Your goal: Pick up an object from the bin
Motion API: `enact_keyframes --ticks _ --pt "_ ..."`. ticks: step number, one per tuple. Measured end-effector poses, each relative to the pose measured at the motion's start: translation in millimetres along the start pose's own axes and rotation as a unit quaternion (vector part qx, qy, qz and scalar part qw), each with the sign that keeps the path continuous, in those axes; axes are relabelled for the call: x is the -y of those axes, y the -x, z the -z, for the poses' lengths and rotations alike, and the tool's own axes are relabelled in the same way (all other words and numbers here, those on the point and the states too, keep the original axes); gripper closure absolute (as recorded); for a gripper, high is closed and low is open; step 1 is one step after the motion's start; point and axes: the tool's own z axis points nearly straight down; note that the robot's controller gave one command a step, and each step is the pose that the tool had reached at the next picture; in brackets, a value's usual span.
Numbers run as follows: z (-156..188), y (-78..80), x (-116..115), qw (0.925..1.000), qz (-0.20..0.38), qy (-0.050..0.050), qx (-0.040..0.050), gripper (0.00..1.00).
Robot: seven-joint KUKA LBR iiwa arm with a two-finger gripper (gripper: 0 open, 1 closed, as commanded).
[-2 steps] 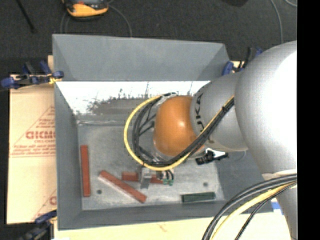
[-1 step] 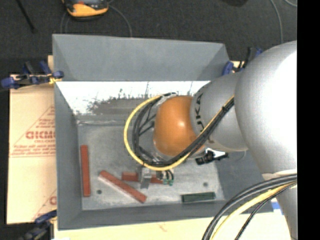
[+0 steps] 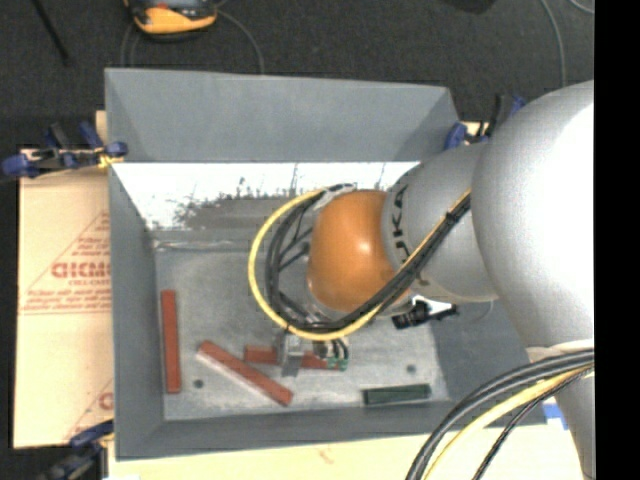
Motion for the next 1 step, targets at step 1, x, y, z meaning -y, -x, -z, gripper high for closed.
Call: enact_keyframes --ticks 1 --pt "4.0 0.0 0.1 1.0 0.0 0.0 -0.0014 1.0"
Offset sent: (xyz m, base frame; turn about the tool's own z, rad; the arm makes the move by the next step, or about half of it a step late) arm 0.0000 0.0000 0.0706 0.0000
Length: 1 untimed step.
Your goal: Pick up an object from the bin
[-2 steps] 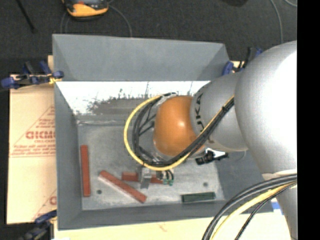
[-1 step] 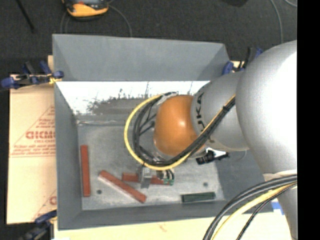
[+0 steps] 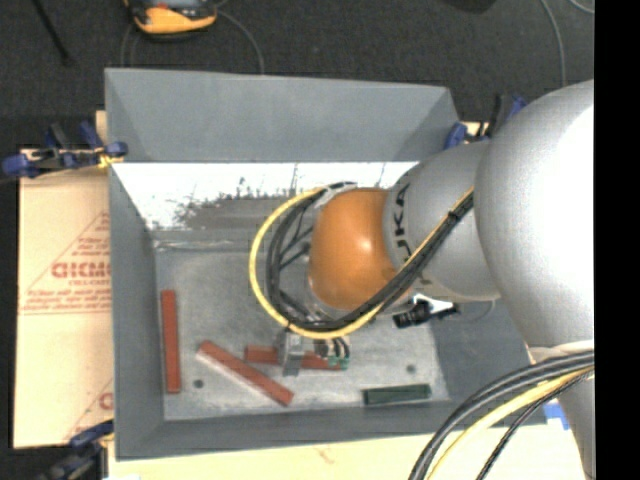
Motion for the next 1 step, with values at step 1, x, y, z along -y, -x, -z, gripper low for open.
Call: enact_keyframes --ticks 1 --pt "8.4 -2.2 0.5 1.0 0.0 -0.001 -0.0049 1.0"
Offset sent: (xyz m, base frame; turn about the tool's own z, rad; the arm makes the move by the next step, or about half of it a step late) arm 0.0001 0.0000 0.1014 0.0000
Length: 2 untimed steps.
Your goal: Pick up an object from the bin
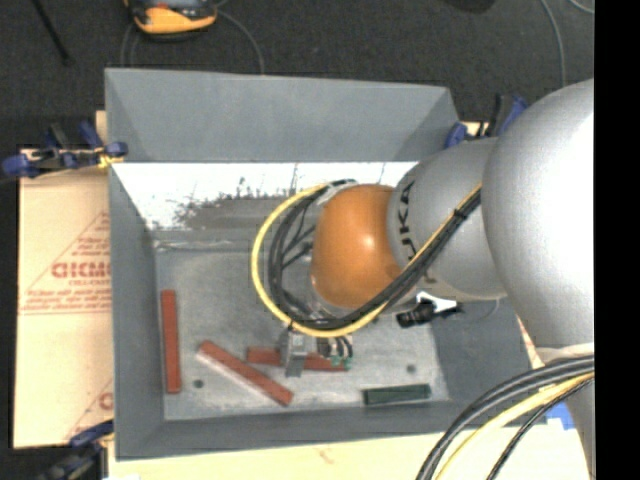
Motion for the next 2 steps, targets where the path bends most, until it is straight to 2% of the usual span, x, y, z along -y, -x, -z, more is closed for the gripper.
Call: enact_keyframes --ticks 1,2 --pt "22 -1.0 0 1.0 0.0 0.0 -0.0018 1.0" --pt "45 1.0 0 1.0 0.0 0.001 0.0027 1.0"
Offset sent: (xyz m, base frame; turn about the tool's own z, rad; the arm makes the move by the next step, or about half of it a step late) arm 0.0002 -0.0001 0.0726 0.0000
